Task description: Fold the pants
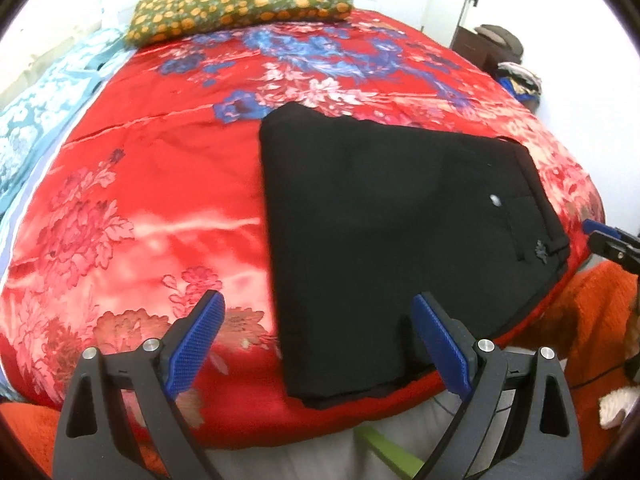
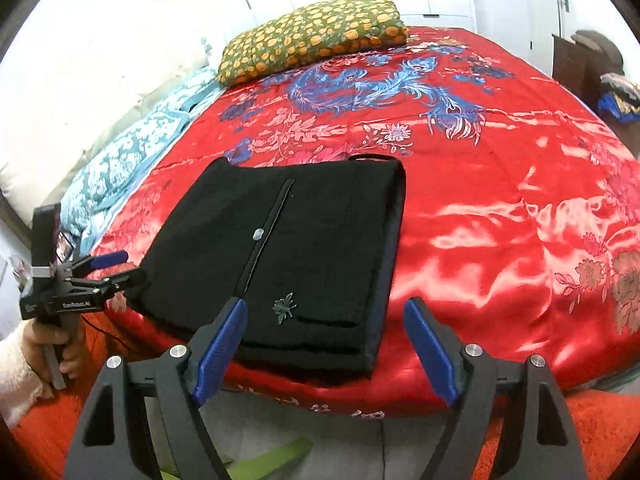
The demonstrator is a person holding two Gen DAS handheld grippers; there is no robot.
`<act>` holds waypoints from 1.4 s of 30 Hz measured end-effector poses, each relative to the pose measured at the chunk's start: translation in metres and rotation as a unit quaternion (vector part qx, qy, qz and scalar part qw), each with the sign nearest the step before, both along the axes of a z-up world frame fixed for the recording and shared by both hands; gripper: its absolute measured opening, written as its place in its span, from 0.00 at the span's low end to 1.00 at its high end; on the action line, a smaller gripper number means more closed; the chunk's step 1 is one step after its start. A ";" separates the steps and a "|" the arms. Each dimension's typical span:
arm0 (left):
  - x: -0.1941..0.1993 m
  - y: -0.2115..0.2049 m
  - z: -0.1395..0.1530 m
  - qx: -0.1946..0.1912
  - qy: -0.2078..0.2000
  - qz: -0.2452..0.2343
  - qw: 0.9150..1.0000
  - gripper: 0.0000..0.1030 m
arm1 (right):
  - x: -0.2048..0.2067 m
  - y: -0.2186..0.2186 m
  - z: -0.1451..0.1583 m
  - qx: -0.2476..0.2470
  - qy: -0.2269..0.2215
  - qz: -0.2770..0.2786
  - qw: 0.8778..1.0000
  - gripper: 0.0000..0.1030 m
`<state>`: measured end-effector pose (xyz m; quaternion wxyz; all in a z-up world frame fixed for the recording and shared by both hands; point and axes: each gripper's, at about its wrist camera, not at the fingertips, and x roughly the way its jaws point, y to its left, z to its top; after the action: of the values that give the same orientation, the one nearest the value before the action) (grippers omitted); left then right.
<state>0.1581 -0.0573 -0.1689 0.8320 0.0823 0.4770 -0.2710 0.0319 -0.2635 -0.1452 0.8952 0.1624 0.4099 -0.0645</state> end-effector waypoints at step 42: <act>0.111 -0.007 -0.007 -0.203 0.204 -0.006 0.958 0.30 | 0.121 -0.076 -0.066 0.355 -0.011 0.147 0.923 0.36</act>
<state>0.2686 -0.0648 -0.1758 0.7146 -0.1422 0.5709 -0.3784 0.1529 -0.3398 -0.2109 0.7827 0.4080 0.4155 0.2197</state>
